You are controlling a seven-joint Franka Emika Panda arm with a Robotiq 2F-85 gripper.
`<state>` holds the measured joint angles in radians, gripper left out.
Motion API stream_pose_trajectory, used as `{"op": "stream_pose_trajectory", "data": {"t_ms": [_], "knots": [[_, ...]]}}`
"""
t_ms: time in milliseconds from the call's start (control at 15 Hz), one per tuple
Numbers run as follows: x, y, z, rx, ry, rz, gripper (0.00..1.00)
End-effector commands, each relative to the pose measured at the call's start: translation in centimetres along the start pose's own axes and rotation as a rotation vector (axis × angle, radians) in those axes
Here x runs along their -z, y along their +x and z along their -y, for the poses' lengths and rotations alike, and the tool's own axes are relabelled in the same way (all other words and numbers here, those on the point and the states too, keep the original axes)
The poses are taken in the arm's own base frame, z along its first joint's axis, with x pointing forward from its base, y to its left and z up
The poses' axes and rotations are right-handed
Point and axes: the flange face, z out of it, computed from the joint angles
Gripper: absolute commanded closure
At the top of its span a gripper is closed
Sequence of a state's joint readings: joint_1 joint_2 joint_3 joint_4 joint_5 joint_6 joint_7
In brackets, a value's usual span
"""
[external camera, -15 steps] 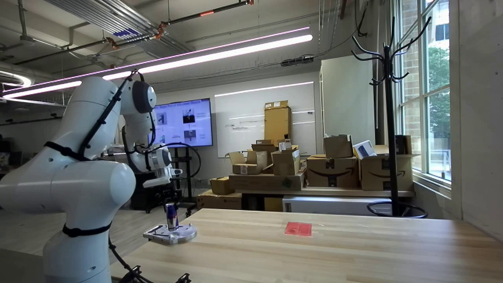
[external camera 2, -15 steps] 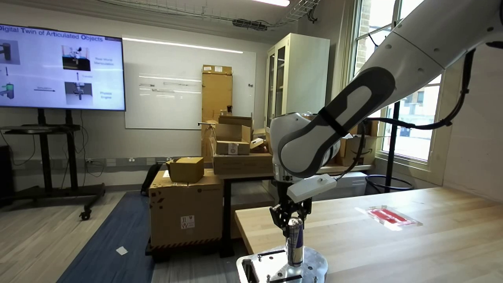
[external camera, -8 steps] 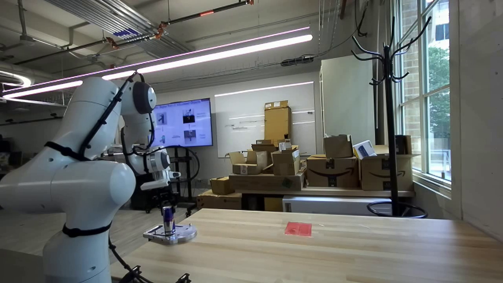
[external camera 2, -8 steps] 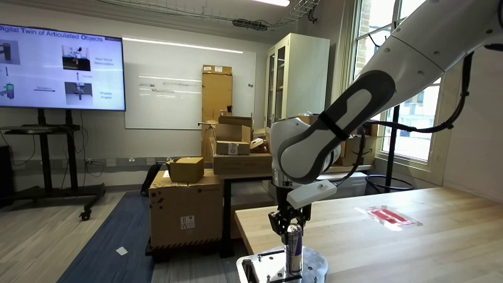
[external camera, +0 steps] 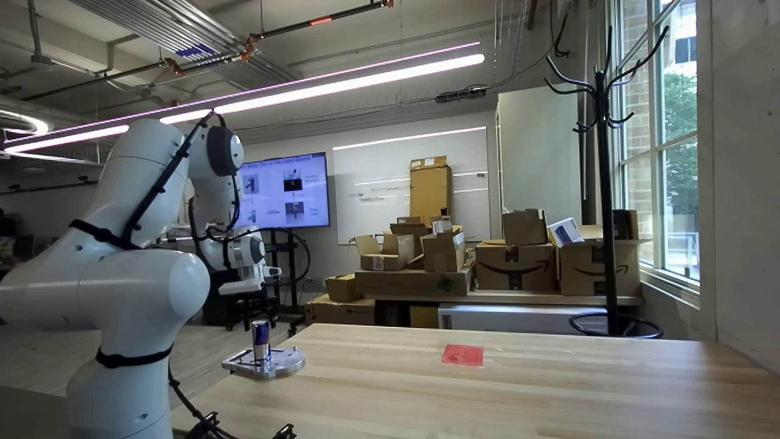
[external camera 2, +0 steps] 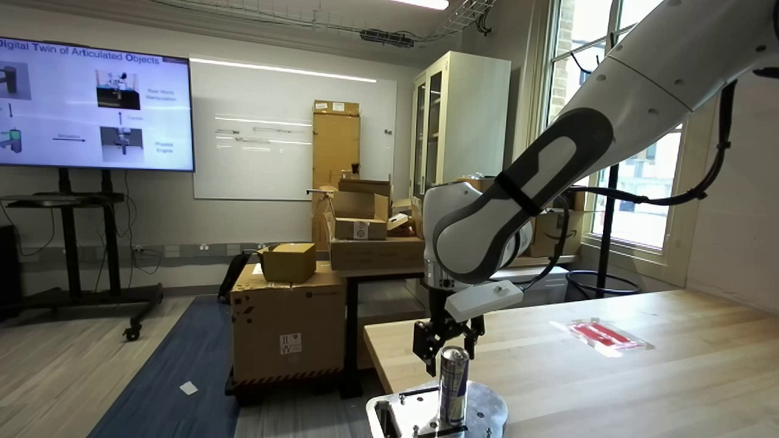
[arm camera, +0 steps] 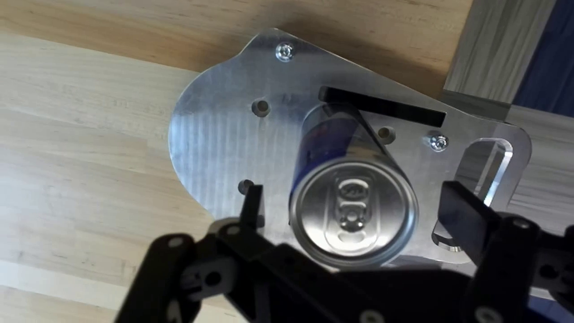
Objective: Put the red bull can on the metal object
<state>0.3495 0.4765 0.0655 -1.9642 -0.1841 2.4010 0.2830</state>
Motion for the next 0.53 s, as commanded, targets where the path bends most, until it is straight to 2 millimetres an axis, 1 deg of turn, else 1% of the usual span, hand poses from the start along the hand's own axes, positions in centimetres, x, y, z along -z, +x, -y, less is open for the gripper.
{"op": "stream_pose_trajectory", "data": {"t_ms": [0,67,267,400,467], "knots": [[3.8,-1.3,-1.3,-0.005,-0.023,-0.056,0.0],[5.2,-1.7,-1.7,-0.01,-0.038,-0.076,0.0],[8.4,-2.8,-3.1,-0.021,-0.057,-0.126,0.0],[9.7,-3.4,-4.4,-0.047,-0.062,-0.135,0.0],[10.1,-3.7,-5.2,-0.062,-0.062,-0.134,0.0]]}}
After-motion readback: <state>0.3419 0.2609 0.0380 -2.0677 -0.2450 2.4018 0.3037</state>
